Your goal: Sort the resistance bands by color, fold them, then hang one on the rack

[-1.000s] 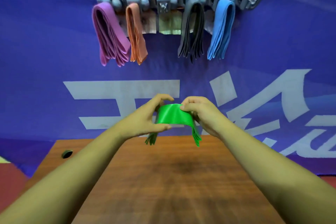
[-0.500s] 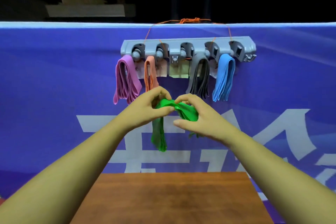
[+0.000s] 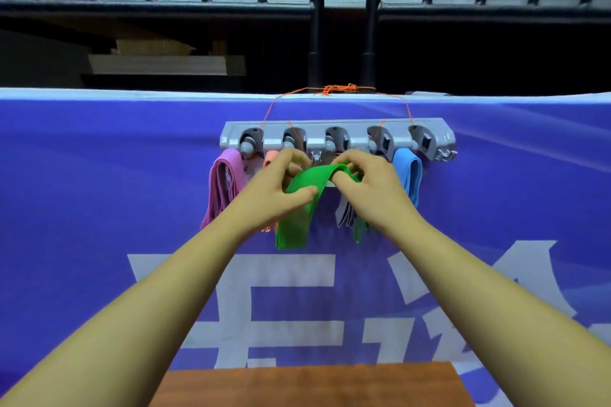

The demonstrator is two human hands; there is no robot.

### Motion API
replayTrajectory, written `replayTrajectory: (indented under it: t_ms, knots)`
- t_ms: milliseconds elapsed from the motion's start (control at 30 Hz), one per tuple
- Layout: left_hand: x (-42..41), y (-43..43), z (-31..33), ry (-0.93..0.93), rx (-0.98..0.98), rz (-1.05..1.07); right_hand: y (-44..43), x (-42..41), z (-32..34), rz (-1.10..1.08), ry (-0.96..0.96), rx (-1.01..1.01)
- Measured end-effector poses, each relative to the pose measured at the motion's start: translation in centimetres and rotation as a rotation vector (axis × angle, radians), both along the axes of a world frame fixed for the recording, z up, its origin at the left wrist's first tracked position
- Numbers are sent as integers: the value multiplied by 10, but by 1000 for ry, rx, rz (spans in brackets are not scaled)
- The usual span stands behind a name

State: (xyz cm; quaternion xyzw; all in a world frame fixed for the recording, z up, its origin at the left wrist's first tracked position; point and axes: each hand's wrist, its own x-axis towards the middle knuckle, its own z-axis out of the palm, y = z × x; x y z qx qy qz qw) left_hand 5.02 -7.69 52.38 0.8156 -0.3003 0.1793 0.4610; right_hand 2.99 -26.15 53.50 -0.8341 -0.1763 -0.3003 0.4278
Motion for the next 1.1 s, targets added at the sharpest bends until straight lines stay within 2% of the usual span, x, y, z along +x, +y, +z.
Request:
replayTrajectory:
  t_ms: [100,300,433,533,633,767,1000,1100]
  knots:
    - [6,-3,7,6,3,-24,8,4,14,1,-19,19]
    - [13,-4,18,-42,-88,105,15,15,28,-37,-29,-15]
    - [21,-7,17,1,-43,84,18,24,30,-49,-8,3]
    - [25,-12,12,56,-102,25,21,27,36,-67,13,-34]
    - [28,-10,13,53,-146,64,20,28,45,-59,58,-122]
    - [23,-5,15,26,-126,122,11,29,52,-49,72,-165]
    - [24,-7,13,-125,-35,271,13,37,49,-57,69,-185]
    - [31,-10,10,-182,107,312,12,40,53,-75,49,-152]
